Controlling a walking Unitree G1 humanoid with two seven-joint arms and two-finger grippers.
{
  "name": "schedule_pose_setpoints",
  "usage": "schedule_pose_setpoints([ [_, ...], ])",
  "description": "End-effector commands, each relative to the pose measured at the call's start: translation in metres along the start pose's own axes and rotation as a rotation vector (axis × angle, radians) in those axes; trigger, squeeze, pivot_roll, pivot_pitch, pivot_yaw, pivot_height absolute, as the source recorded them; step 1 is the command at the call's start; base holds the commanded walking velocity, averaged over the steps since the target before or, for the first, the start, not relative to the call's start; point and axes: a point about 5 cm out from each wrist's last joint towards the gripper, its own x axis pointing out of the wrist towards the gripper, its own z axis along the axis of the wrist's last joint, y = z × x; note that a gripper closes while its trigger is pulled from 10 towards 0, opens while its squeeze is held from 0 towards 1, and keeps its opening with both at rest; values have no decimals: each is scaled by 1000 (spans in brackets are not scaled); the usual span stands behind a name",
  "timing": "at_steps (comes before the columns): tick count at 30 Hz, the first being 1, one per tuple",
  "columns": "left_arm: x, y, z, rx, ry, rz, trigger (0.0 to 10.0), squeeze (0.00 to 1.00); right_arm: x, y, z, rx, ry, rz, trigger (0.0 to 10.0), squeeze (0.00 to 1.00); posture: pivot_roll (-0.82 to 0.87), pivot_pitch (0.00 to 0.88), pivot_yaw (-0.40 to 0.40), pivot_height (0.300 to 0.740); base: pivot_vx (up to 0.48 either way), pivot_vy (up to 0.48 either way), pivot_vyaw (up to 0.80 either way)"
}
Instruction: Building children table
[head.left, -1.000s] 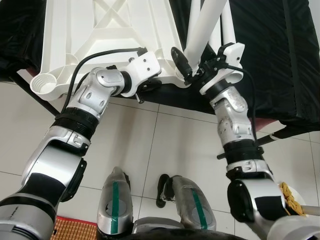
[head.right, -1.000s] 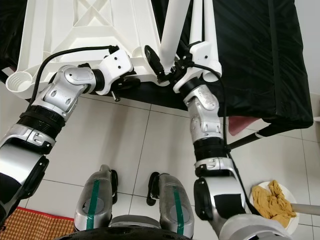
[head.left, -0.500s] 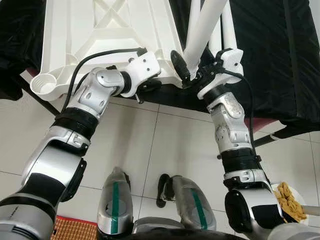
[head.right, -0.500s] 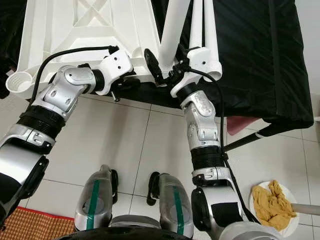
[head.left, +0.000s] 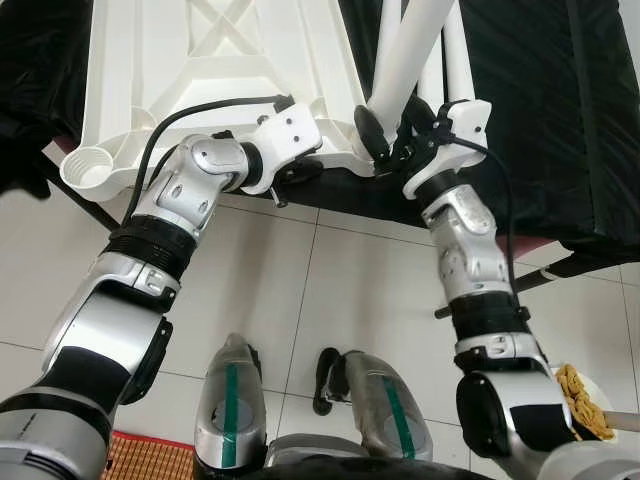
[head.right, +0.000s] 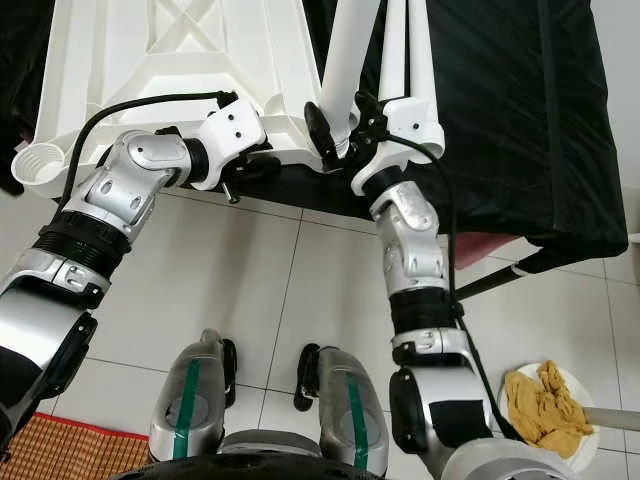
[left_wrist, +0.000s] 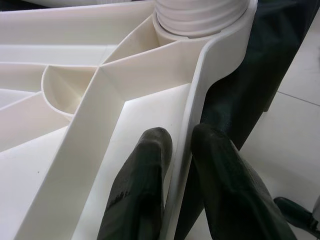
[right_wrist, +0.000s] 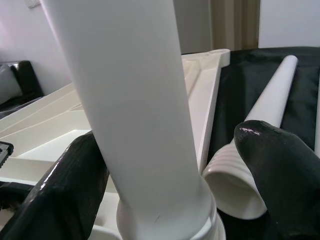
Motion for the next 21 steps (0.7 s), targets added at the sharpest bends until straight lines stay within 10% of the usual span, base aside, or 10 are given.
schedule_pose_setpoints([
  [1, 5, -2, 14, 67, -51, 18, 10000, 0, 3, -4, 1, -3, 6, 2, 10000, 0, 12, 45, -23, 740, 0, 0, 0],
  [8, 10, -11, 8, 30, -33, 2, 10000, 0, 8, -4, 7, -11, -10, 14, 10000, 0, 11, 46, -23, 740, 0, 0, 0],
  [9, 11, -11, 8, 27, -31, 3, 10000, 1000, 8, -4, 7, -11, -11, 15, 10000, 0, 11, 46, -23, 740, 0, 0, 0],
  [13, 10, -9, 8, 36, -16, 14, 10000, 1000, 8, -3, 8, -8, -12, 27, 10000, 0, 11, 47, -23, 740, 0, 0, 0],
  [14, 10, -8, 8, 40, -13, 16, 10000, 0, 8, -3, 7, -6, -10, 32, 10000, 0, 12, 47, -25, 740, 0, 0, 0],
  [21, 9, 1, 15, 55, -25, 37, 10000, 0, 9, -5, 7, -8, 5, 53, 10000, 0, 18, 47, -41, 740, 0, 0, 0],
])
